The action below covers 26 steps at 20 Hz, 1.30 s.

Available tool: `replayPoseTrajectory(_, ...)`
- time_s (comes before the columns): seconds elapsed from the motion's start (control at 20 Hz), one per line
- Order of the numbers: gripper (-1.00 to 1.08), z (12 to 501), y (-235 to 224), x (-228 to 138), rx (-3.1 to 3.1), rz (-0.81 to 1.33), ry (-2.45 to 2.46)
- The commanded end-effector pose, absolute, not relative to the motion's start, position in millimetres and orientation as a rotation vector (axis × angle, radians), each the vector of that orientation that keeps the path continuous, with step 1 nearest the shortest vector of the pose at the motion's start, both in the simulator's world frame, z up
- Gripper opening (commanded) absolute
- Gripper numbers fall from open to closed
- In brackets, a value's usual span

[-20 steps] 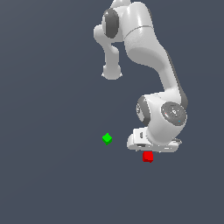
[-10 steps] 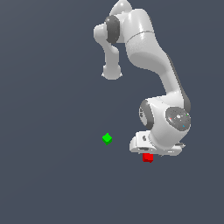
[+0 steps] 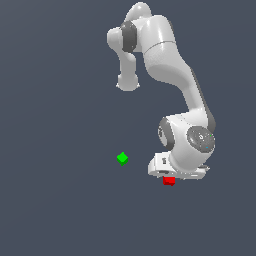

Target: Stack the red cube on top of the green cube.

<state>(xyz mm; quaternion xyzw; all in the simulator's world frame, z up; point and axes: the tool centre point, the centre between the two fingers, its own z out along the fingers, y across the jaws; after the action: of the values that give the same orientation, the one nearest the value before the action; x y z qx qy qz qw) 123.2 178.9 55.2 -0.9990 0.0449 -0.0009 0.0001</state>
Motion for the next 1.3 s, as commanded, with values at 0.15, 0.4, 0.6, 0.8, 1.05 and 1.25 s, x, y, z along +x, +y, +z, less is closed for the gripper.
replayPoseTrajectory(0.15, 1.00, 26.8, 178.9, 122.6, -3.138, 0.000, 0.142)
replayPoseTrajectory(0.4, 1.00, 19.2, 179.4, 123.7, -3.138, 0.000, 0.142)
replayPoseTrajectory(0.6, -1.00, 19.9, 179.5, 124.1, -3.138, 0.000, 0.142)
replayPoseTrajectory(0.8, -1.00, 19.9, 179.5, 124.1, -3.138, 0.000, 0.142)
replayPoseTrajectory(1.05, -1.00, 19.5, 179.3, 123.9, -3.139, 0.001, 0.142)
replayPoseTrajectory(1.25, -1.00, 23.6, 179.2, 123.6, -3.139, 0.001, 0.142)
